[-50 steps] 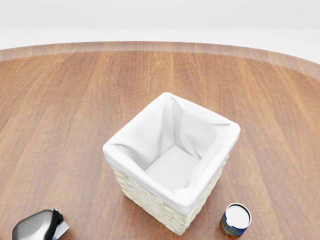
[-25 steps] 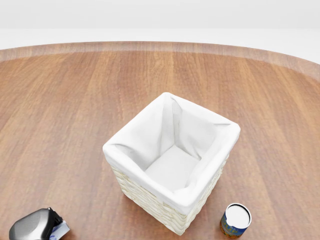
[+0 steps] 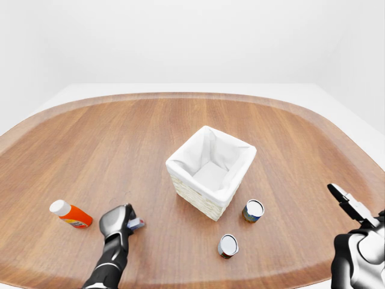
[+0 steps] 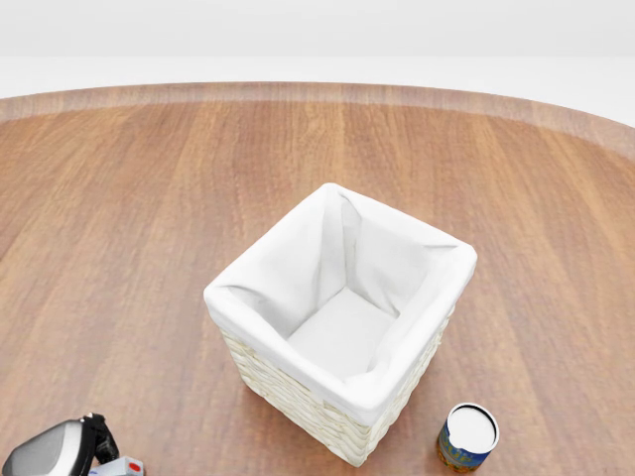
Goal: Pick up the alphabet soup and the cream cheese box, and put them in the basket.
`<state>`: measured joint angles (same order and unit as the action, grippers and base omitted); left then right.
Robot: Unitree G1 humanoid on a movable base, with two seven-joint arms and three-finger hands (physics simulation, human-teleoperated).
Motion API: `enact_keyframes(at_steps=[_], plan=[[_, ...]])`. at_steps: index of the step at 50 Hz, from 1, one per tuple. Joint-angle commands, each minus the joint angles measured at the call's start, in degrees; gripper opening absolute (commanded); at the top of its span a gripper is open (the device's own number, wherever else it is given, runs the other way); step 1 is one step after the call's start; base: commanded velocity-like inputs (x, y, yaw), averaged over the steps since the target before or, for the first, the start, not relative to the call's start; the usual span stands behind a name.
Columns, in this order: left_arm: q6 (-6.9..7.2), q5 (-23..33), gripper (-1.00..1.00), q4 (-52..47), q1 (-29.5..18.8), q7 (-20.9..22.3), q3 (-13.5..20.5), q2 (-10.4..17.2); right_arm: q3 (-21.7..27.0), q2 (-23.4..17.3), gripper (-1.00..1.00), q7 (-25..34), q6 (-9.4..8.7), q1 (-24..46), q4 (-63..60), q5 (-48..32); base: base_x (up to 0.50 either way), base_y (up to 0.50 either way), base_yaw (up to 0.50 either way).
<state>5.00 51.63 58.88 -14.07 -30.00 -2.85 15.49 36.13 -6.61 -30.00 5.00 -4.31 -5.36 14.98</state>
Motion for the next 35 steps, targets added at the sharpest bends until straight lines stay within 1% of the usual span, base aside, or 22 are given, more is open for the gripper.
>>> enact_keyframes(at_steps=[1,3,9,11,15,19,24,26,27,29,30,31,32,33,35], plan=[[0.00,3.2,-1.00,-16.7,10.1,0.0,3.4,-0.5,0.0,0.0,1.00,0.0,0.00,-0.1,0.0,0.0,0.00,0.00,0.00],[0.00,4.2,-1.00,-18.8,10.7,0.3,3.6,-0.8,0.0,0.0,1.00,0.0,0.00,0.1,0.3,0.0,0.00,0.00,0.00],[0.00,5.9,-1.00,-23.8,12.1,3.8,4.8,-1.1,0.0,0.0,1.00,0.0,0.00,0.0,-0.3,-0.1,0.00,0.00,0.00],[0.00,5.9,-1.00,-24.9,12.2,6.1,4.9,-1.1,0.0,0.1,1.00,0.0,0.00,-0.1,-0.4,-0.1,0.00,0.00,0.00],[0.00,7.6,-1.00,-30.5,13.7,9.2,5.9,-1.5,0.0,0.2,1.00,0.0,0.00,-0.3,-0.6,-0.1,0.00,0.00,0.00],[0.00,7.5,-1.00,-32.2,13.2,9.8,7.6,-2.0,0.1,0.2,1.00,0.0,0.00,-0.2,-0.4,-0.2,0.00,0.00,0.00],[0.00,8.1,-1.00,-37.3,14.5,11.9,8.0,-2.4,0.1,0.2,1.00,0.0,0.00,-0.1,-0.2,-0.3,0.00,0.00,0.00],[0.00,9.3,-1.00,-39.8,14.4,11.6,8.8,-3.1,0.1,0.1,1.00,0.0,0.00,-0.1,-0.2,-0.3,0.00,0.00,0.00],[0.00,8.4,-1.00,-41.4,14.6,11.6,9.2,-3.2,0.1,0.1,1.00,0.0,0.00,-0.1,-0.2,-0.3,0.00,0.00,0.00],[0.00,9.3,-1.00,-44.4,15.6,12.8,9.1,-3.6,0.1,0.1,1.00,0.0,0.00,0.0,-0.2,-0.2,0.00,0.00,0.00],[0.00,10.5,-1.00,-44.4,14.6,10.6,9.8,-4.1,0.1,0.1,1.00,0.0,0.00,-0.2,-0.4,-0.2,0.00,0.00,0.00],[0.00,11.1,-1.00,-45.2,14.7,10.7,9.2,-4.1,0.1,0.1,1.00,0.0,0.00,0.0,-0.1,-0.2,0.00,0.00,0.00],[0.00,12.6,-1.00,-45.0,13.5,8.2,9.8,-5.0,0.0,0.1,1.00,0.0,0.00,0.0,0.0,-0.2,0.00,0.00,0.00],[0.00,12.9,-1.00,-45.6,14.1,8.9,9.1,-4.6,0.0,0.0,1.00,0.0,0.00,0.0,0.0,-0.2,0.00,0.00,0.00],[0.00,12.3,-1.00,-46.3,14.0,8.9,9.0,-4.7,0.0,0.1,1.00,0.0,0.00,-0.1,-0.2,-0.1,0.00,0.00,0.00]])
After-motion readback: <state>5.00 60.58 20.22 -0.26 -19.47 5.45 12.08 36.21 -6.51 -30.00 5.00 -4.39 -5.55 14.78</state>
